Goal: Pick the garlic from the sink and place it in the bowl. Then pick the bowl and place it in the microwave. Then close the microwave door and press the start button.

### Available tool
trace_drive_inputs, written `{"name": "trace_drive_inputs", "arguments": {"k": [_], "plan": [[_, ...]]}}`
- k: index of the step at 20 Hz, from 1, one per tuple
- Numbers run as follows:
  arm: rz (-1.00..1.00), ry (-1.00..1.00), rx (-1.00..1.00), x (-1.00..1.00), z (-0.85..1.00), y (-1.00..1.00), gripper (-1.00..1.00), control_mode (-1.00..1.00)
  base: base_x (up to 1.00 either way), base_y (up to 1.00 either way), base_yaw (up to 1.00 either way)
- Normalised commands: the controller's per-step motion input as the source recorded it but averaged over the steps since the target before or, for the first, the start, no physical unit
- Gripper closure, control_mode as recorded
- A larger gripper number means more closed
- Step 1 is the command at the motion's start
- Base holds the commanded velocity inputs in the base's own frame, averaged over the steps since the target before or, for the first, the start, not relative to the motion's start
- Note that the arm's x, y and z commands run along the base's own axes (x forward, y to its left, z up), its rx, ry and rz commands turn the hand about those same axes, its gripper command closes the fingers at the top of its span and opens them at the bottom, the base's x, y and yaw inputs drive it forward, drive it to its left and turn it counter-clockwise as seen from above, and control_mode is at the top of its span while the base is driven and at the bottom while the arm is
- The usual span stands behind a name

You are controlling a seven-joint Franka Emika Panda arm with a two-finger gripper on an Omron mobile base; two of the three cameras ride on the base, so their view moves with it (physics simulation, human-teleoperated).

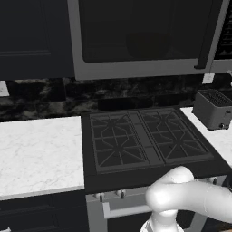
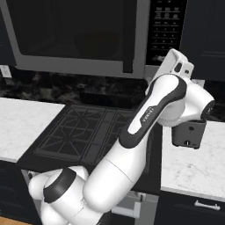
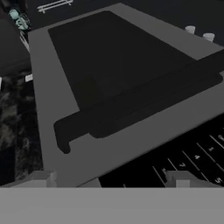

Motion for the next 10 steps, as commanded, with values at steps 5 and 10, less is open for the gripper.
{"name": "trace_drive_inputs", "arguments": {"k": [5,10], "plan": [[0.03,0.0,0.0,0.32,-0.03,-0.07,-1.0,-1.0,0.0,0.0,0.0],[0.03,0.0,0.0,0.27,-0.14,-0.01,-1.0,-1.0,0.0,0.0,0.0]]}}
